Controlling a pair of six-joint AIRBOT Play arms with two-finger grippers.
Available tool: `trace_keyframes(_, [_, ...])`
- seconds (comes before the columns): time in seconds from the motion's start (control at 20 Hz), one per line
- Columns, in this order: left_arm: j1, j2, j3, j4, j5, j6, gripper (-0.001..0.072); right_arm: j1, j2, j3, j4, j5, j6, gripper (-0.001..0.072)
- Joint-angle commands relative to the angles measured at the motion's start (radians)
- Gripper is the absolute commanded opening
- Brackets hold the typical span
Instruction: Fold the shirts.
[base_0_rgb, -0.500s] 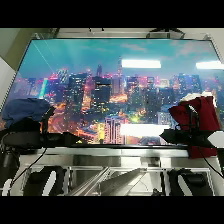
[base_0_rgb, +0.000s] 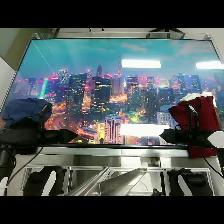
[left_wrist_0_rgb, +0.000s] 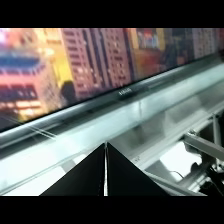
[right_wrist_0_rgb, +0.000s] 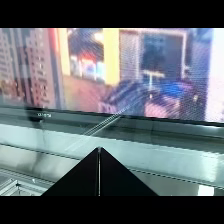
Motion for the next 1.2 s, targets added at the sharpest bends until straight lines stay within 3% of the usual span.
trace_keyframes(0.0, [0.054,-0.099,0.173,0.096,0.003,-0.004,0.0155,0.001,0.001,0.000,0.000,0.000,0.000,0.0023])
trace_keyframes(0.05, [0.080,-0.139,0.222,0.097,0.001,-0.005,0.0570,0.001,0.001,0.000,0.000,0.000,0.000,0.0023])
trace_keyframes(0.1, [0.119,-0.198,0.285,0.096,-0.007,-0.018,0.0689,0.001,0.001,0.000,0.000,0.000,0.000,0.0023])
trace_keyframes(0.3, [0.258,-0.411,0.490,0.136,-0.039,-0.019,0.0689,0.001,0.001,0.000,0.000,0.000,0.000,0.0023])
trace_keyframes(0.55, [0.420,-0.647,0.733,0.461,-0.092,-0.047,0.0689,0.001,0.001,0.000,0.000,0.000,0.001,0.0023])
trace_keyframes(0.7, [0.499,-0.773,0.813,0.582,-0.109,-0.058,0.0689,0.001,0.001,0.000,0.001,0.000,0.000,0.0023])
trace_keyframes(1.0, [0.614,-1.012,0.837,0.591,-0.312,-0.056,0.0689,0.001,0.001,0.000,0.000,0.000,0.000,0.0023])
trace_keyframes(1.15, [0.639,-1.109,0.837,0.591,-0.307,-0.056,0.0689,0.001,0.001,0.000,0.001,0.000,0.000,0.0023])
